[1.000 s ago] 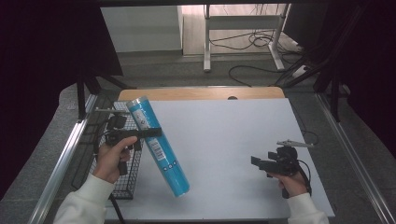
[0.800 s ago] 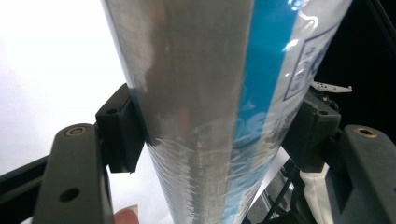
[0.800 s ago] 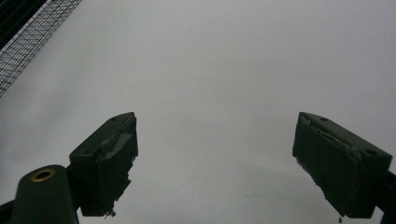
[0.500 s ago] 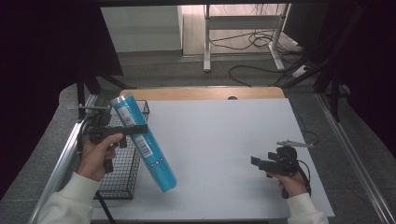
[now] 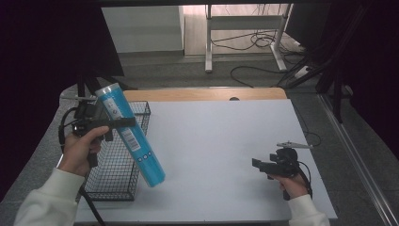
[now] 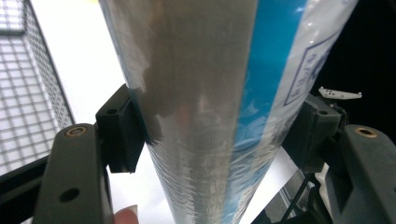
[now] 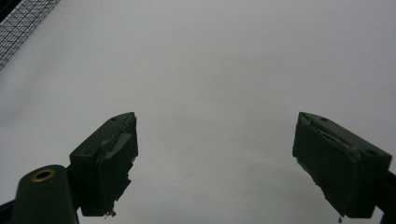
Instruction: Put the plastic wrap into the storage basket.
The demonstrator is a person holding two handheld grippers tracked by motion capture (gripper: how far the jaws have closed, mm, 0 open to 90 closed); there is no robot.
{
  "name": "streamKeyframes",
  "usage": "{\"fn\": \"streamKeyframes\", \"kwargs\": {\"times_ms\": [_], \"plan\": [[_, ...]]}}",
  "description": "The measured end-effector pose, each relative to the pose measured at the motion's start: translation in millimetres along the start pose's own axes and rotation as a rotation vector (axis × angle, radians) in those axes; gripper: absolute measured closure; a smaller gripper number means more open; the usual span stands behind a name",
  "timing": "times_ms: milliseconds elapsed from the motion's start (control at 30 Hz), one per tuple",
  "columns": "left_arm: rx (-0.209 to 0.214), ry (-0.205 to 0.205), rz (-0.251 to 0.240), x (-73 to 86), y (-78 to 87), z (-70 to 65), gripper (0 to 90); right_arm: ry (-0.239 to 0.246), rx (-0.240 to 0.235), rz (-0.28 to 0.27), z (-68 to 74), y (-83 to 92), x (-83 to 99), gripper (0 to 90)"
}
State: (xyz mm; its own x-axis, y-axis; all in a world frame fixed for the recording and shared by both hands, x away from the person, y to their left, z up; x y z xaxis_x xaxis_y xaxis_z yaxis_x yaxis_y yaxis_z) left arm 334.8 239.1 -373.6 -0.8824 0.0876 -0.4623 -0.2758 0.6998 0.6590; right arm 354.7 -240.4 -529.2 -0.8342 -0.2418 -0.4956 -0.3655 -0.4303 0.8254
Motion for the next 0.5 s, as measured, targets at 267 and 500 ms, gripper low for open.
{"fn": "streamKeyframes", "kwargs": {"times_ms": [267, 500], "plan": [[-0.033, 0.012, -0.025, -5.0, 28.1, 12.5, 31.9, -0.001, 0.006, 0.001, -0.4, -1.0, -0.3, 14.4], [-0.073, 0.036, -0.039, -2.4, 49.8, 29.6, 31.9, -0.006, 0.006, 0.005, 0.1, -2.8, -0.2, 14.4]]}}
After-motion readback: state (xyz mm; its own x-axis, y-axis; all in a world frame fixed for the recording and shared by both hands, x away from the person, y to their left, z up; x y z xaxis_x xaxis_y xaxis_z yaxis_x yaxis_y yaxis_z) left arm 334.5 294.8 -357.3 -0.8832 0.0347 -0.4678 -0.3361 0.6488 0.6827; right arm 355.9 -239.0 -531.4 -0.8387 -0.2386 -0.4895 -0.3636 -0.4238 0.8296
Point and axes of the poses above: each handheld gripper's, and its own axes: y roughly backward along the jaws, x roughly out of its underside, z roughly to its left, the point moved 7 cm from there along -y, roughly forward along the jaws, and after that the axes turned 15 degrees about z, right-handed, at the moved point
